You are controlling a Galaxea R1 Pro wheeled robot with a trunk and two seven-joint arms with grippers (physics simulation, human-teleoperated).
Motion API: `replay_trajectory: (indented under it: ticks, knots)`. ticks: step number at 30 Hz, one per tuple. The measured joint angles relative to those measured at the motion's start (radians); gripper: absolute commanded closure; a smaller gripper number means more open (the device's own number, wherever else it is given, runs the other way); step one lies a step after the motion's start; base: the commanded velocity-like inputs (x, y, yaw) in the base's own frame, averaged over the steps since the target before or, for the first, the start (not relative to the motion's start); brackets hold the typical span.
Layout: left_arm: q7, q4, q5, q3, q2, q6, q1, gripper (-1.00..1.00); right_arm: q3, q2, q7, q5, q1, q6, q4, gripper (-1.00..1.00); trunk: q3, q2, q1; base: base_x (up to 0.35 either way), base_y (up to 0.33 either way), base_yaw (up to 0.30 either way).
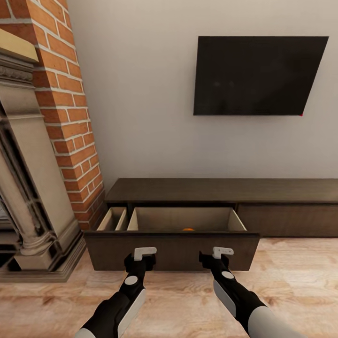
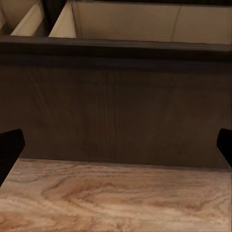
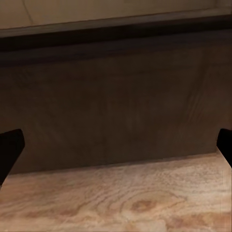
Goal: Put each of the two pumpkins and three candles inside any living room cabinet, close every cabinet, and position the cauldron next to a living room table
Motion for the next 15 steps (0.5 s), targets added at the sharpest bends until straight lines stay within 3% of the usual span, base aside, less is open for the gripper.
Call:
replay_trajectory:
  ticks: [7, 15]
  knots:
    - [0.000, 0.000, 0.000, 0.000, 0.000, 0.000, 0.000, -1.00, 0.000, 0.000, 0.000, 0.000, 0.000, -0.001, 0.000, -1.00, 0.000, 0.000, 0.000, 0.236, 0.000, 0.000]
    - [0.000, 0.000, -0.002, -0.002, 0.001, -0.001, 0.000, -1.00, 0.000, 0.000, 0.000, 0.000, 0.000, -0.001, 0.000, -1.00, 0.000, 0.000, 0.000, 0.039, 0.000, 0.000]
